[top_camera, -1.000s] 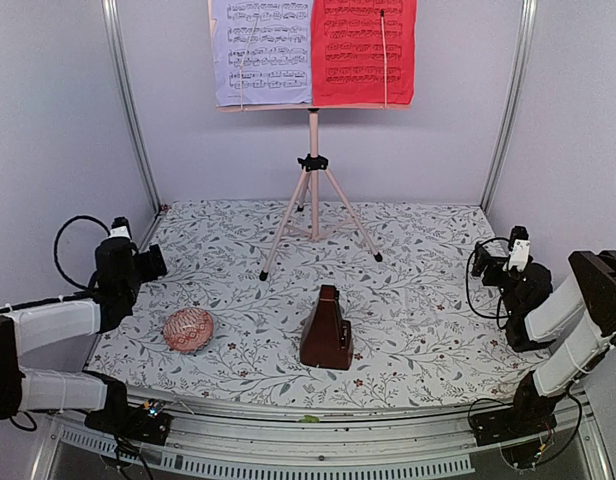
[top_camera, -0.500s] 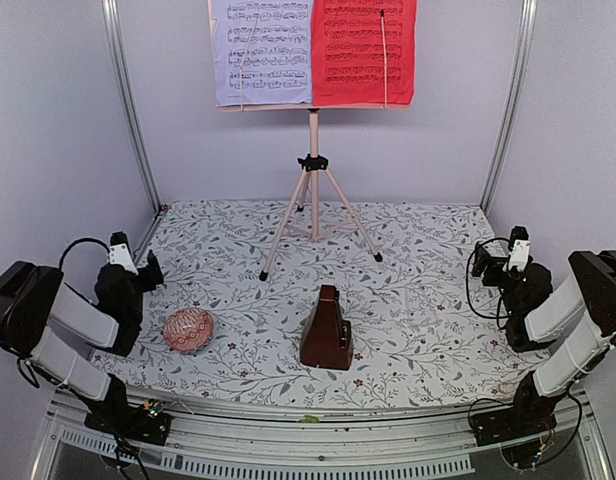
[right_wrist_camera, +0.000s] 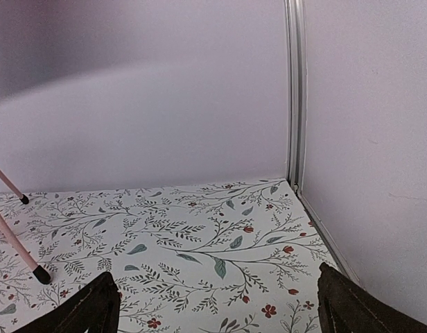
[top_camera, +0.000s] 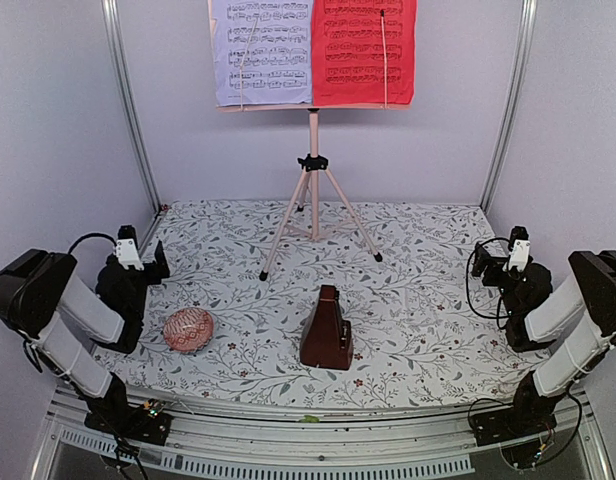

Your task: Set up the instrument practice props

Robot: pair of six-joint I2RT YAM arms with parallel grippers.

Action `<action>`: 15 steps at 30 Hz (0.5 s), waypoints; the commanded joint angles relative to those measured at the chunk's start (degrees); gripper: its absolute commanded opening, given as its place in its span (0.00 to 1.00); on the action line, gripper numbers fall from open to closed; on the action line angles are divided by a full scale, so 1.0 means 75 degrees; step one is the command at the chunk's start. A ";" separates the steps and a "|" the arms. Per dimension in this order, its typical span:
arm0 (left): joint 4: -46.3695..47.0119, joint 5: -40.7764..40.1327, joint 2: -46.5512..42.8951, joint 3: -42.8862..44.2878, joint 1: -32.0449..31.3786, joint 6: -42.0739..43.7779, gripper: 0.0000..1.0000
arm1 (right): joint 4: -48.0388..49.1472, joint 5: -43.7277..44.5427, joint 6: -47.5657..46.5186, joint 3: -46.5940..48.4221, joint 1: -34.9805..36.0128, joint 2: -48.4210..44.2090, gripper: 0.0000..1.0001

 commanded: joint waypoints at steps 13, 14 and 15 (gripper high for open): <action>-0.0288 0.0032 -0.0023 0.0190 0.0060 0.0020 0.96 | 0.0038 -0.0025 0.0023 0.0047 -0.0028 -0.0079 0.99; -0.0291 0.0032 -0.0023 0.0183 0.0065 0.0027 0.96 | 0.0032 -0.0026 0.0023 0.0047 -0.0033 -0.0079 0.99; -0.0291 0.0032 -0.0023 0.0179 0.0065 0.0022 0.96 | 0.0032 -0.0026 0.0023 0.0047 -0.0034 -0.0079 0.99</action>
